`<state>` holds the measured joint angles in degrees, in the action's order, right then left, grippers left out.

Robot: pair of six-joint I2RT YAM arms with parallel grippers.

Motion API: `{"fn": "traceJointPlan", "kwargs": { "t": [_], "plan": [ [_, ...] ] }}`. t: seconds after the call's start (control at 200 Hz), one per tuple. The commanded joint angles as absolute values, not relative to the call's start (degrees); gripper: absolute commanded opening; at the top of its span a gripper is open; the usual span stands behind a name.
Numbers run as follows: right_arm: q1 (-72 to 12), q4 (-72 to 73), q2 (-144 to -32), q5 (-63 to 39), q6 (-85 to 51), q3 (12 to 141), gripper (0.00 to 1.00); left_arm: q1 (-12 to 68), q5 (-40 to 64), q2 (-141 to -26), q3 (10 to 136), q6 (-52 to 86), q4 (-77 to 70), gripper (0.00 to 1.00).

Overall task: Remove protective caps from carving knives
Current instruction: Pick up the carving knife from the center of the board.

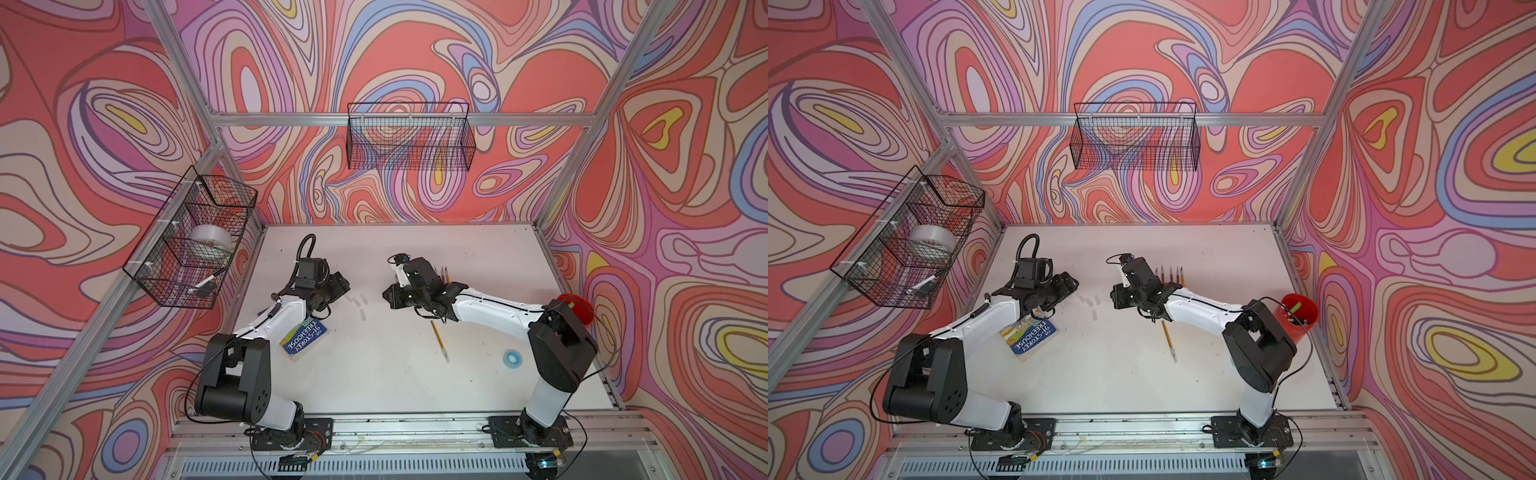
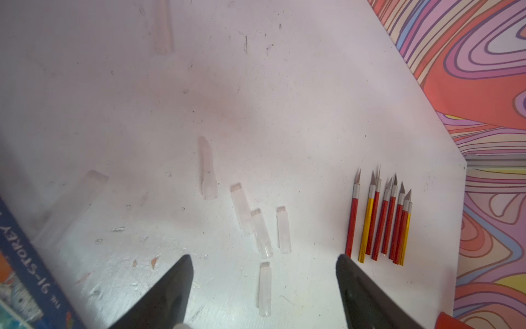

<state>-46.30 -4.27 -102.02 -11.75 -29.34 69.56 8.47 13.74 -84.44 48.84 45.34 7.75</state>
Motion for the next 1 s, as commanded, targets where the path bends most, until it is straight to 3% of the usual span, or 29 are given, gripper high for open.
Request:
{"fn": "traceJointPlan", "kwargs": {
  "t": [0.0, 0.285, 0.997],
  "plan": [
    [-51.49, 1.12, -105.08, -16.43, -29.26, 71.34, 0.21, 8.61, 18.48, -83.45, 47.04, 50.54, 5.07, 0.82],
    [-53.24, 4.0, -114.19, -16.88, -30.66, 77.73, 0.26, 8.09, 24.38, -81.79, 41.51, 58.45, -0.02, 0.83],
    [-53.23, 4.57, -116.59, -12.73, -29.18, 76.76, 0.33, 6.59, 35.19, -80.16, 35.44, 71.51, -10.54, 0.84]
  ]
}}
